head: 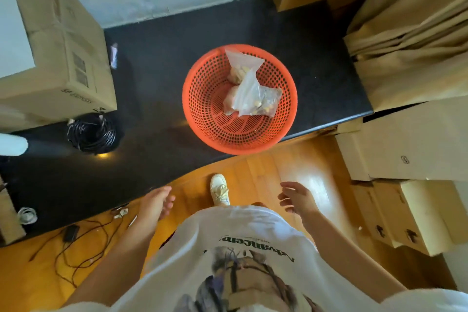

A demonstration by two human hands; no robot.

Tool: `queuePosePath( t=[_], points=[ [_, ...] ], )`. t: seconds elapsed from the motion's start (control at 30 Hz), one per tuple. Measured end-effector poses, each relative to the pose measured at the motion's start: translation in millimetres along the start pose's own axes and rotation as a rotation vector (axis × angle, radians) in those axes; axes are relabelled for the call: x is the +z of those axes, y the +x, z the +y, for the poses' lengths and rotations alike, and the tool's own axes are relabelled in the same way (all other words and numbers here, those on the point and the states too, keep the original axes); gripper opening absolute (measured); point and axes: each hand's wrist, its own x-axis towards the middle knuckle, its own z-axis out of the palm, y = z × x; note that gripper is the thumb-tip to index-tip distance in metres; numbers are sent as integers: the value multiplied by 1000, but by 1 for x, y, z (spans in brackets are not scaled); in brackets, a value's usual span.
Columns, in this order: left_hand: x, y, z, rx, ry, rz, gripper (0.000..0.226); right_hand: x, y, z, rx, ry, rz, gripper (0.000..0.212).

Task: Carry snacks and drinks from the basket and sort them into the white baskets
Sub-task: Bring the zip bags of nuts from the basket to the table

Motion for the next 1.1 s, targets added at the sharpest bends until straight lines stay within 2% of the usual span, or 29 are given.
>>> queuePosePath(
  t=[0.17, 0.3, 0.4, 0.47, 0.6, 0.7, 0.77, 0.9, 1.0, 1.03, 1.1],
  points=[
    [63, 14, 77, 229, 34, -121, 22, -3, 30, -45, -114, -48, 12, 24],
    [113, 39, 118, 382, 178, -202, 23, 0, 73, -91, -339, -224, 25, 24],
    [149, 64, 137, 449, 297, -184, 33, 8, 106, -124, -508, -440, 86, 27],
    [167, 83, 144, 540, 432, -149, 52, 14, 126, -145, -620, -545, 105, 37],
    [189, 114, 150, 736, 529, -139, 85, 23, 165, -171, -796, -778, 78, 68],
    [201, 137, 151, 860, 631, -139, 95, 26, 189, -179, -784, -1010, 65, 88],
    [205, 150, 150, 910, 709, -160, 99, 27, 200, -181, -778, -1115, 63, 92],
    [213, 169, 153, 1024, 769, -179, 79, 28, 212, -183, -849, -1199, 44, 92],
    [218, 180, 156, 1117, 1011, -178, 65, 28, 214, -186, -890, -1187, 45, 91],
    [218, 181, 158, 1136, 1026, -181, 62, 28, 214, -187, -895, -1181, 47, 92],
    [217, 178, 162, 1124, 896, -186, 56, 28, 214, -189, -888, -1181, 58, 91]
  ],
)
